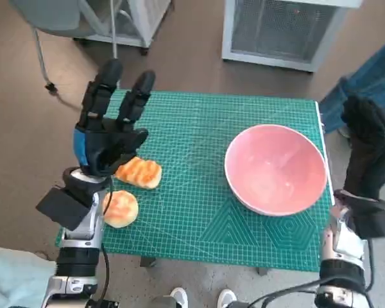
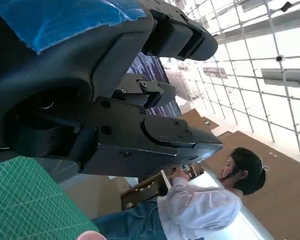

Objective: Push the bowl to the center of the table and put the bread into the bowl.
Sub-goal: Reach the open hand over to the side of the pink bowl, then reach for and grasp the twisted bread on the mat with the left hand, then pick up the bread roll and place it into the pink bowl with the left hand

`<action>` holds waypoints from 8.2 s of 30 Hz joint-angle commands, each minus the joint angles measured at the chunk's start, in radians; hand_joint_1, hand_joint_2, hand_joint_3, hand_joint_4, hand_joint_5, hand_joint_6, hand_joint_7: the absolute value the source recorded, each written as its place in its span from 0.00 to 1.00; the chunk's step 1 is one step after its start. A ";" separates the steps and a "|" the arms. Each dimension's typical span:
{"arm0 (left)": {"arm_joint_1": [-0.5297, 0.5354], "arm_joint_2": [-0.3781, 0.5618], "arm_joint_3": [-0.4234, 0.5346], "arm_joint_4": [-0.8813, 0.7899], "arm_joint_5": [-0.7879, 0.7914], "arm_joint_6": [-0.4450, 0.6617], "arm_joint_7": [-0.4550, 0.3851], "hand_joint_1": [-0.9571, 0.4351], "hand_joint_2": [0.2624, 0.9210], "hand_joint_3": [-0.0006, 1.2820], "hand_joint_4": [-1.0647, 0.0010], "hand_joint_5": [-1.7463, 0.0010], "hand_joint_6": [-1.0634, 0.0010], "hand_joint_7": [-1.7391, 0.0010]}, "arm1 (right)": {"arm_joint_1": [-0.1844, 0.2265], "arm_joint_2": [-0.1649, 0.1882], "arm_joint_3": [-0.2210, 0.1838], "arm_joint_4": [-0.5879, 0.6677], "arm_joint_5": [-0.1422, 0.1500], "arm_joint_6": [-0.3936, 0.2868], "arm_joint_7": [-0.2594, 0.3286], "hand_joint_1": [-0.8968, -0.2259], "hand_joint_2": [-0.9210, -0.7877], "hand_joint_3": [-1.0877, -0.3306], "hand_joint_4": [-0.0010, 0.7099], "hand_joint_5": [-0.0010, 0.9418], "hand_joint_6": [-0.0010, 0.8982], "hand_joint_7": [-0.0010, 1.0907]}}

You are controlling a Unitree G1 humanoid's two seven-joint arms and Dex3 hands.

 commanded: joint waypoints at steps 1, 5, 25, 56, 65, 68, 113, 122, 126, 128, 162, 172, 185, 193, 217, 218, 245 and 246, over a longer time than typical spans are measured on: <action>0.013 0.001 0.003 -0.010 0.007 -0.014 0.011 0.52 1.00 0.08 0.61 0.96 0.72 0.79 | 0.014 -0.007 0.001 0.097 -0.016 0.008 -0.026 0.44 0.00 0.38 0.36 0.02 0.00 0.59; 0.016 0.004 0.007 -0.006 0.008 -0.021 0.012 0.53 1.00 0.09 0.61 0.96 0.72 0.79 | 0.009 -0.005 -0.003 0.172 0.011 0.021 -0.003 0.49 0.00 0.34 0.35 0.01 0.00 0.58; 0.016 0.014 0.013 0.000 -0.004 -0.010 0.006 0.52 1.00 0.09 0.60 0.97 0.71 0.80 | -0.087 0.144 0.006 0.447 0.048 0.222 0.047 0.52 0.00 0.34 0.36 0.00 0.14 0.40; 0.042 0.031 0.022 -0.025 0.001 -0.004 0.018 0.51 1.00 0.08 0.60 0.98 0.70 0.80 | -0.320 0.229 0.010 0.518 0.033 0.305 0.035 0.46 0.00 0.42 0.39 0.01 0.20 0.36; 0.056 0.028 0.017 -0.040 0.005 -0.004 0.021 0.51 1.00 0.08 0.59 0.98 0.70 0.80 | -0.345 0.218 0.012 0.527 0.027 0.332 0.034 0.52 0.00 0.39 0.39 0.01 0.20 0.36; 0.064 0.030 0.018 -0.048 0.006 -0.003 0.021 0.51 1.00 0.07 0.59 0.98 0.70 0.80 | -0.345 0.204 0.013 0.518 0.026 0.321 0.037 0.51 0.00 0.39 0.39 0.01 0.20 0.36; -0.103 0.635 -0.153 0.040 0.523 0.078 -0.180 0.51 0.86 0.00 0.73 1.00 0.69 0.89 | 0.003 0.135 0.229 -0.386 0.038 0.030 0.192 0.42 0.00 0.41 0.36 0.00 0.00 0.69; -0.139 0.642 -0.259 0.016 0.663 0.157 -0.224 0.57 0.80 0.00 0.82 1.00 0.73 0.95 | 0.005 0.140 0.239 -0.378 0.013 0.019 0.184 0.44 0.00 0.41 0.37 0.01 0.00 0.69; -0.160 0.631 -0.301 0.036 0.728 0.159 -0.198 0.58 0.80 0.00 0.83 1.00 0.73 0.96 | 0.007 0.140 0.241 -0.377 0.004 0.019 0.182 0.44 0.00 0.42 0.38 0.01 0.00 0.69; -0.168 0.624 -0.319 0.051 0.757 0.157 -0.178 0.57 0.80 0.00 0.83 1.00 0.72 0.96 | 0.009 0.141 0.241 -0.378 0.002 0.022 0.182 0.43 0.00 0.42 0.39 0.01 0.00 0.69; -0.338 0.487 -0.582 0.392 0.966 0.201 -0.071 0.49 0.81 0.00 0.79 1.00 0.67 0.98 | 0.050 0.140 0.235 -0.438 0.019 0.056 0.179 0.42 0.00 0.41 0.37 0.01 0.00 0.70; -0.341 0.469 -0.598 0.385 0.985 0.266 -0.105 0.49 0.80 0.00 0.80 1.00 0.67 0.98 | 0.059 0.141 0.232 -0.453 0.020 0.070 0.172 0.42 0.00 0.40 0.37 0.00 0.00 0.70; -0.369 0.417 -0.659 0.511 1.008 0.321 -0.069 0.48 0.78 0.00 0.81 1.00 0.66 0.98 | 0.065 0.145 0.231 -0.459 0.025 0.072 0.173 0.43 0.00 0.40 0.37 0.00 0.00 0.70; -0.391 0.386 -0.693 0.602 1.016 0.328 -0.031 0.50 0.78 0.00 0.75 0.98 0.61 0.97 | 0.066 0.144 0.226 -0.455 0.028 0.070 0.172 0.43 0.00 0.40 0.37 0.00 0.00 0.69; -0.430 0.373 -0.803 0.787 1.034 0.194 0.174 0.67 0.99 0.08 0.45 0.29 0.37 0.42 | 0.068 0.156 0.232 -0.456 0.036 0.068 0.175 0.42 0.00 0.40 0.37 0.01 0.00 0.68; -0.434 0.387 -0.790 0.773 1.018 0.181 0.174 0.68 1.00 0.07 0.43 0.28 0.37 0.41 | 0.069 0.155 0.232 -0.456 0.036 0.067 0.176 0.42 0.00 0.40 0.37 0.01 0.00 0.68; -0.461 0.522 -0.332 0.086 0.728 0.219 0.189 0.69 1.00 0.05 0.35 0.37 0.39 0.31 | 0.071 0.142 0.234 -0.457 0.073 0.080 0.197 0.41 0.00 0.41 0.37 0.01 0.00 0.69; -0.456 0.513 -0.328 0.052 0.735 0.224 0.198 0.69 1.00 0.05 0.35 0.36 0.39 0.31 | 0.071 0.142 0.233 -0.458 0.074 0.080 0.198 0.41 0.00 0.41 0.37 0.01 0.00 0.69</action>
